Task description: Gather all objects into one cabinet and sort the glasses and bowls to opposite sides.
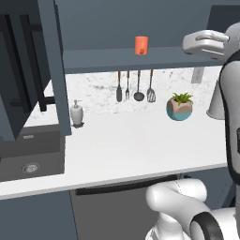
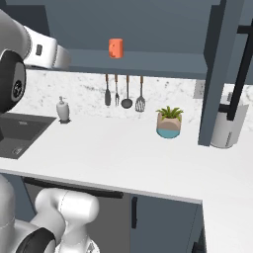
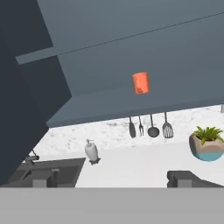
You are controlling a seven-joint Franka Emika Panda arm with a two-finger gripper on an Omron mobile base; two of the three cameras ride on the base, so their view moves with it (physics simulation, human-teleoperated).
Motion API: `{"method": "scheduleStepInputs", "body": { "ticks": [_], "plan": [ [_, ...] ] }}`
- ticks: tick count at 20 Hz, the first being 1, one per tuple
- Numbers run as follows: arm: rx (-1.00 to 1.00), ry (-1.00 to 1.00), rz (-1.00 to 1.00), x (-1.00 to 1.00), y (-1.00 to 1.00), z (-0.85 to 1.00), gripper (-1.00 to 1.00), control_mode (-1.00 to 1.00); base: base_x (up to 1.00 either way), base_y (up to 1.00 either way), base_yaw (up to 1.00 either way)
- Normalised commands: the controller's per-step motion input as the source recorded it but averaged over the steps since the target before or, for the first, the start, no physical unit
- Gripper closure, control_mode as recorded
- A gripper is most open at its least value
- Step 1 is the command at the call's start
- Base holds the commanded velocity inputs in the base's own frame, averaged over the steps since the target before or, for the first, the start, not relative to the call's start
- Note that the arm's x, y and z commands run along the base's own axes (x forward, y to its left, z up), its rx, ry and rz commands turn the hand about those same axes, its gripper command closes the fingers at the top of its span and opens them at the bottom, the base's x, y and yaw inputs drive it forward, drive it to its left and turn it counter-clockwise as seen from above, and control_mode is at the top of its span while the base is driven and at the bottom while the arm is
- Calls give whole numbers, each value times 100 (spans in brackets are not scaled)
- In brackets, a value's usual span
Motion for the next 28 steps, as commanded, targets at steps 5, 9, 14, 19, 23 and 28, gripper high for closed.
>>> {"method": "scheduleStepInputs", "body": {
  "ticks": [5,9,14,19,23,28],
  "plan": [
    [-10,1,-1,62,-5,-4,-100,-100,0,0,0],
    [-14,1,0,74,0,-21,-100,-100,0,0,0],
    [-5,2,0,88,0,-42,-100,-100,0,0,0],
    [0,0,-1,100,-5,-25,-100,-100,0,0,0],
    [0,0,-9,88,0,-1,-100,-100,0,0,0],
    [0,0,-12,42,0,0,-100,-100,0,0,0]
  ]
}}
